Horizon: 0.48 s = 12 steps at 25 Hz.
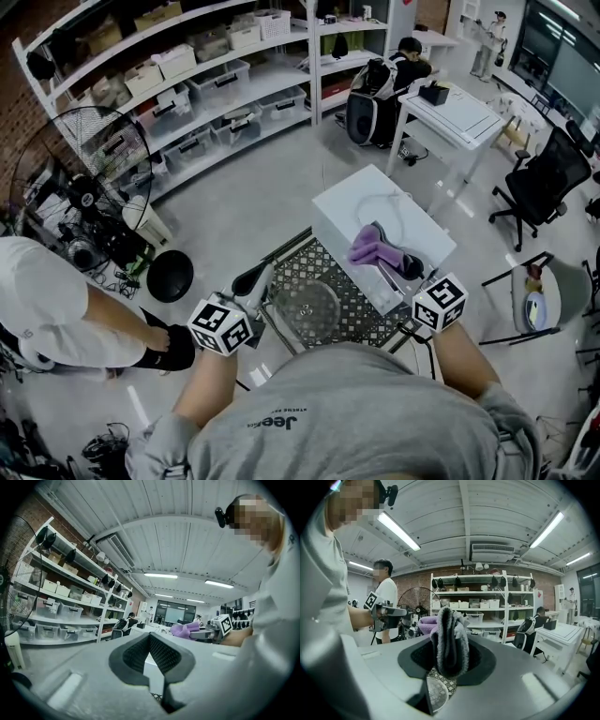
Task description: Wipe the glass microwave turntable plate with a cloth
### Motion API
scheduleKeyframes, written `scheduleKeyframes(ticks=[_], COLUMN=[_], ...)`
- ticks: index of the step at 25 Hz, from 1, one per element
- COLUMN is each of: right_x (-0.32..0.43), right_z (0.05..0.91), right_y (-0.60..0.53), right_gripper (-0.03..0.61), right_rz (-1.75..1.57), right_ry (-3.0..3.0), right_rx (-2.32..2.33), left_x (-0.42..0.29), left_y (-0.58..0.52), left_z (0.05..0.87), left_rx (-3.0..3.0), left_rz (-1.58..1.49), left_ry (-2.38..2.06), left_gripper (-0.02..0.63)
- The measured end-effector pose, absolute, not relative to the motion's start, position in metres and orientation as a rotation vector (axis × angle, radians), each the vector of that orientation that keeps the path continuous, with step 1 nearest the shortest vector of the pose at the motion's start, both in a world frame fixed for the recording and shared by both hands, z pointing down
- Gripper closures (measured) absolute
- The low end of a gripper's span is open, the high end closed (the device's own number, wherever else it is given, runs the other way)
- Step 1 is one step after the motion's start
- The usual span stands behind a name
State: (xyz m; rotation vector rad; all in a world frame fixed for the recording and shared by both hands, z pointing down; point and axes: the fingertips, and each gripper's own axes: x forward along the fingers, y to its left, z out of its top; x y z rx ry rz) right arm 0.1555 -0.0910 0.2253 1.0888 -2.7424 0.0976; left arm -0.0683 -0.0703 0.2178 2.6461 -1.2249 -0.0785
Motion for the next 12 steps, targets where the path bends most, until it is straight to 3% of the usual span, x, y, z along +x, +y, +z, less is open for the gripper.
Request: scheduleKeyframes(ticks=[12], right_x=[0.1558], right_z=[0.2246], right_y=[-0.0885], right_gripper=[0.472], right_rz=[0.093], right_ry=[-2.738], right_rx=[1.091], left_x=[-0.0680], left_y=[-0.0684], left_z=[0.2156], left_rx=[2.648], left_rz=[-0.084], left_ry=[-1.210], left_gripper=[0.615])
